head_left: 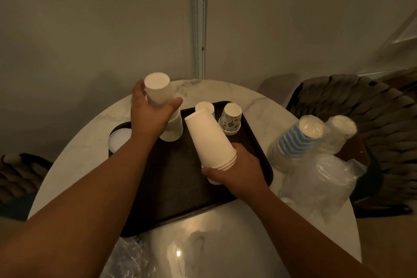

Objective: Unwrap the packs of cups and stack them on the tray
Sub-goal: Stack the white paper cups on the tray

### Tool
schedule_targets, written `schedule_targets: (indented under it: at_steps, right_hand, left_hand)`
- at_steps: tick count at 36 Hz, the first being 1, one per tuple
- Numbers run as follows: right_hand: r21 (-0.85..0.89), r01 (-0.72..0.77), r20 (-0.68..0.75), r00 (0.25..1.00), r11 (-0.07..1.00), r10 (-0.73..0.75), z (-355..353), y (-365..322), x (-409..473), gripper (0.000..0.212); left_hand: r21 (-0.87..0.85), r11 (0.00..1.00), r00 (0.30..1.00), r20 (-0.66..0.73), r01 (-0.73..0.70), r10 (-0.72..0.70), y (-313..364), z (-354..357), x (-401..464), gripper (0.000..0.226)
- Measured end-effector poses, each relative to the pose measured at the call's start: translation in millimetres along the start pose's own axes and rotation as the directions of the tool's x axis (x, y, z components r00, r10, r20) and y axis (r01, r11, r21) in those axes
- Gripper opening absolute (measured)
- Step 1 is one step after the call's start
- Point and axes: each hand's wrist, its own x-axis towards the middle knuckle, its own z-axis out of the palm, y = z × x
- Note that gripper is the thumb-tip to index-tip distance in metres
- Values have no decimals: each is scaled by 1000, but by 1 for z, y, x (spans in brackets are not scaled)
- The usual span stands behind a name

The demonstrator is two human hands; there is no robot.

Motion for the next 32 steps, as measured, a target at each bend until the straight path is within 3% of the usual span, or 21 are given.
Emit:
schedule_targets:
  at_steps: [3, 5, 8, 10, 13, 20, 26, 30, 32]
  right_hand:
    - [85, -35, 43, 999, 996, 32, -1, -2, 1, 83]
    - [137, -42, 97, 995, 990, 29, -2, -4, 2, 78]
    - [196, -54, 177, 984, 979, 19, -1, -8, 1, 73]
    - [212, -43, 201, 980, 976, -1, -1, -13, 0, 73]
    - [221, -31, 226, 974, 975, -21, 0, -18, -1, 71]
    - [8, 45, 160, 986, 999, -45, -2, -33, -8, 74]
    - [-164, 117, 27, 993, 980, -114, 1, -33, -8, 74]
    - [-138, 92, 9, 996, 986, -92, 0, -20, -6, 78]
    - [-120, 66, 10, 998, 991, -66, 1, -13, -5, 82]
  left_hand:
    - [-100, 988, 976, -196, -120, 99, 11, -11, -30, 87]
    - [-211, 962, 965, -233, -174, 123, 20, -13, -54, 78]
    - [-385, 923, 1000, 19, 23, -17, 36, -9, -77, 73]
    - [-388, 900, 972, 198, 197, -127, 40, -3, -83, 75]
    - [-386, 869, 940, 263, 310, -218, 46, 0, -85, 77]
    - [-376, 864, 942, 106, 336, -319, 51, 4, -87, 74]
    - [-375, 873, 939, -20, 312, -344, 56, 6, -84, 53]
    - [-422, 881, 955, -97, 216, -280, 72, -13, -49, 68]
    - [-408, 909, 977, -140, 88, -158, 84, -27, -25, 64]
